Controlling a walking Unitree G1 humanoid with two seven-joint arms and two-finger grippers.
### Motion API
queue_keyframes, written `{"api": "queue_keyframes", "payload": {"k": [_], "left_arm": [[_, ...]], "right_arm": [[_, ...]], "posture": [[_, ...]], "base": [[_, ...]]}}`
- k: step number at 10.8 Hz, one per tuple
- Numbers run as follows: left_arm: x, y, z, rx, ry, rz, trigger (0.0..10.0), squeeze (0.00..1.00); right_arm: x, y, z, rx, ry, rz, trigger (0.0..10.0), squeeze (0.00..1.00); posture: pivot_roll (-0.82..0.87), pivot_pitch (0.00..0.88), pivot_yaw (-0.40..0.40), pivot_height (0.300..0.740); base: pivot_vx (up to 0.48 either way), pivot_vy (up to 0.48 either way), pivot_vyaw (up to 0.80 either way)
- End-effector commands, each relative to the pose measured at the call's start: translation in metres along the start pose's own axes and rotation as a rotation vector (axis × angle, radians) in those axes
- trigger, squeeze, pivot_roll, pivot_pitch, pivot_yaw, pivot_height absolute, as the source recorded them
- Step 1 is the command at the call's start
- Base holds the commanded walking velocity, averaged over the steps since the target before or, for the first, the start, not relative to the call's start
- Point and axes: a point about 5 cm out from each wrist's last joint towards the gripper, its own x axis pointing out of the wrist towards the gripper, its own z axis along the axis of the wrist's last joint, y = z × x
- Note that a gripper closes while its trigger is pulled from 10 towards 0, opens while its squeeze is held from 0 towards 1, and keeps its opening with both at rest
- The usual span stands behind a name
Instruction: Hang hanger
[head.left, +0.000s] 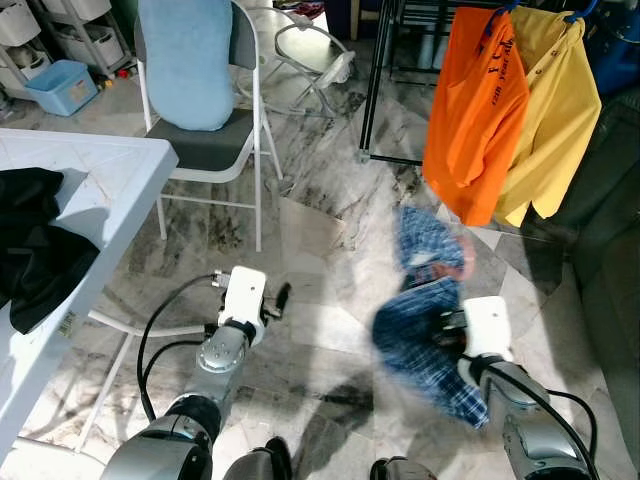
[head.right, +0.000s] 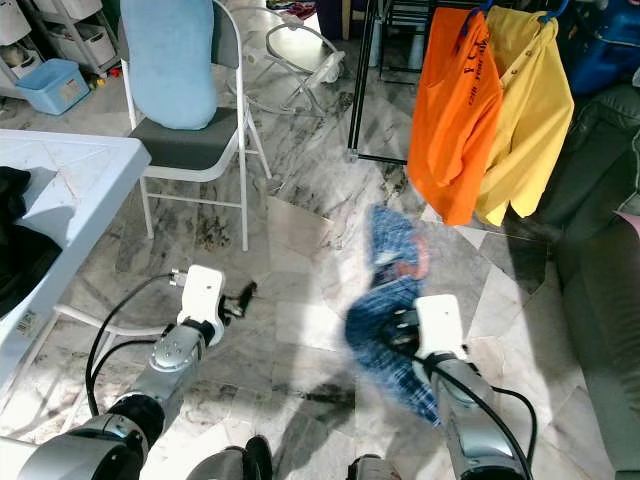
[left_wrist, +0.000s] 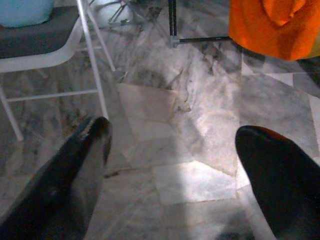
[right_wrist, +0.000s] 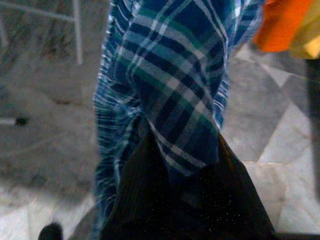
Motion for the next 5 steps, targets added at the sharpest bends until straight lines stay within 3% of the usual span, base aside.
{"api": "queue_keyframes", "payload": {"k": [1, 2, 3, 4, 5], "left_arm": [[-0.002, 0.001, -0.003, -0.005, 0.004, 0.002, 10.0, 1.00], [0.000, -0.003, 0.001, 0.001, -0.004, -0.016, 10.0, 1.00], [0.001, -0.004, 0.003, -0.004, -0.011, -0.030, 10.0, 0.00], [0.002, -0.004, 0.005, -0.015, -0.021, -0.032, 10.0, 0.00], [0.002, -0.005, 0.007, -0.041, -0.031, -0.049, 10.0, 0.00]], "right_arm": [[-0.002, -0.002, 0.003, 0.034, -0.036, -0.042, 0.0, 0.00], [-0.005, 0.004, 0.000, 0.049, -0.045, -0.073, 0.0, 0.00], [-0.006, 0.007, -0.003, 0.062, -0.046, -0.087, 10.0, 0.00], [-0.008, 0.008, -0.003, 0.120, -0.077, -0.127, 10.0, 0.00], [-0.009, 0.011, -0.001, 0.116, -0.100, -0.154, 10.0, 0.00]], "posture": [[-0.28, 0.121, 0.075, 0.740], [-0.28, 0.121, 0.074, 0.740], [-0.27, 0.117, 0.074, 0.740], [-0.27, 0.113, 0.072, 0.740], [-0.27, 0.107, 0.074, 0.740]], "base": [[0.000, 0.000, 0.00], [0.000, 0.000, 0.00], [0.000, 0.000, 0.00], [0.000, 0.000, 0.00], [0.262, 0.000, 0.00]]}}
